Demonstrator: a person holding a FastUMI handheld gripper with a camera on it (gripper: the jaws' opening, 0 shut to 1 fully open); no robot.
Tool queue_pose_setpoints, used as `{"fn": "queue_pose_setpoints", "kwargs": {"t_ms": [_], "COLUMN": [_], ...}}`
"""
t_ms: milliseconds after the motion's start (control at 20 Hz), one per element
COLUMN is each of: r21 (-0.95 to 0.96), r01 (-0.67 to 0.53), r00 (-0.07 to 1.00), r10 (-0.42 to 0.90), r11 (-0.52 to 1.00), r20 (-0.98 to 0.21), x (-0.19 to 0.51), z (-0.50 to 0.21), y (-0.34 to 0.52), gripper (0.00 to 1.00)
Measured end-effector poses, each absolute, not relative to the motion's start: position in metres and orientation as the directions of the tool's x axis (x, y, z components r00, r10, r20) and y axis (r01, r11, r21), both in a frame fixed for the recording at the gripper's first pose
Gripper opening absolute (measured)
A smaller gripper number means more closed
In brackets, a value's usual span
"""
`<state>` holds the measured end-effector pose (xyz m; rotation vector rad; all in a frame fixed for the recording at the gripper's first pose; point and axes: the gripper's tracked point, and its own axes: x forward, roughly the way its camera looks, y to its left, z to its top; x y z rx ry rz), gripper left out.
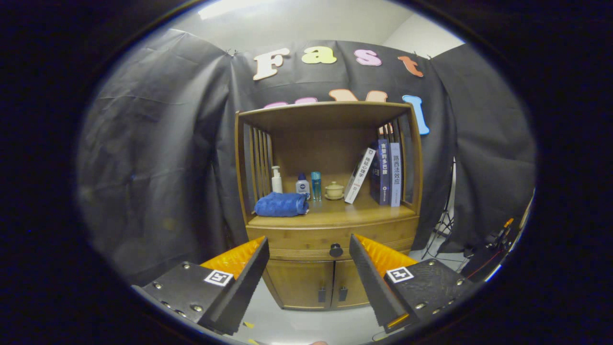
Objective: Pull open the drawer, take out the items inside it, and place them on the countertop above the cabinet.
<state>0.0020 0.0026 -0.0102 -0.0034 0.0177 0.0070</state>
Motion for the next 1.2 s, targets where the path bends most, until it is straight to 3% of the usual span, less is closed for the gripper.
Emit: {"fn": "queue_pose_setpoints", "kwargs": {"t_ms": [1200], "r21": [-0.082], "r01": [0.004], "r00": [1.000], "r10": [-0.006], "r11": [0.997], "r20": [-0.023], "x": [0.024], "z": [-0.053], "y": [-0.018], "gripper": [1.00]}}
